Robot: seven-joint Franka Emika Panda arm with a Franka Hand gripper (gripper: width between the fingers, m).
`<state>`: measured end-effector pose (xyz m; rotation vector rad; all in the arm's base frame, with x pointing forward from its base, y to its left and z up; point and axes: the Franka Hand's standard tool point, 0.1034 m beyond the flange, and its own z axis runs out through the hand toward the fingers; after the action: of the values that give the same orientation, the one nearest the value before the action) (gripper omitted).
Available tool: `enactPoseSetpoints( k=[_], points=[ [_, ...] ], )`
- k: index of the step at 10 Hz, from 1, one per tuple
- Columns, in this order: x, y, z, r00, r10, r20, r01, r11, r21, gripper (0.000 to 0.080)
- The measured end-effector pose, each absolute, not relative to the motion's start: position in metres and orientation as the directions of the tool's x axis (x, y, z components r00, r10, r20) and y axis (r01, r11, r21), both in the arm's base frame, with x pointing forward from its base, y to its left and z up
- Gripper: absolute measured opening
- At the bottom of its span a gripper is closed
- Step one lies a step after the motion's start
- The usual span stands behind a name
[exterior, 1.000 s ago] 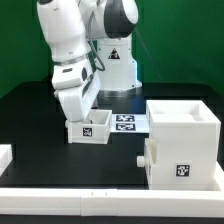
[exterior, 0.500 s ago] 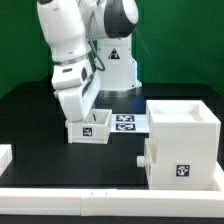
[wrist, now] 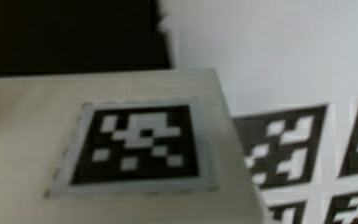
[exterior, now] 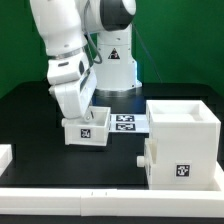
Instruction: Assemble drawer
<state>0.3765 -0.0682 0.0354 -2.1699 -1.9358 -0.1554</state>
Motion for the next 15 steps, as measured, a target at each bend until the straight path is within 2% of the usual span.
enactPoseSetpoints(
  k=[1,2,4,5,6,8,9,10,13,14,15],
  points=[
    [0.382,-0.072,0.046,0.130,0.968,0.213,0.990,-0.117,-0.073,0.0037],
    [0.374,-0.075,0.045,0.155,0.968,0.197,0.987,-0.146,-0.061,0.0037],
    [0.374,-0.073,0.042,0.148,0.967,0.206,0.988,-0.136,-0.072,0.0038],
    [0.375,-0.071,0.043,0.143,0.967,0.212,0.988,-0.125,-0.093,0.0038],
    [0.389,-0.068,0.050,0.130,0.966,0.224,0.987,-0.104,-0.126,0.0038],
    [0.444,-0.035,0.074,0.078,0.969,0.236,0.986,-0.039,-0.165,0.0038],
    [0.468,-0.024,0.086,0.034,0.971,0.237,0.987,0.005,-0.162,0.0038],
    [0.476,-0.028,0.090,0.026,0.971,0.238,0.990,0.008,-0.143,0.0038],
    [0.471,-0.028,0.086,0.032,0.970,0.240,0.988,0.005,-0.152,0.0038],
    [0.469,-0.028,0.083,0.038,0.964,0.262,0.986,0.006,-0.167,0.0038],
    [0.471,-0.029,0.075,0.071,0.950,0.305,0.979,-0.007,-0.205,0.0038]
  ],
)
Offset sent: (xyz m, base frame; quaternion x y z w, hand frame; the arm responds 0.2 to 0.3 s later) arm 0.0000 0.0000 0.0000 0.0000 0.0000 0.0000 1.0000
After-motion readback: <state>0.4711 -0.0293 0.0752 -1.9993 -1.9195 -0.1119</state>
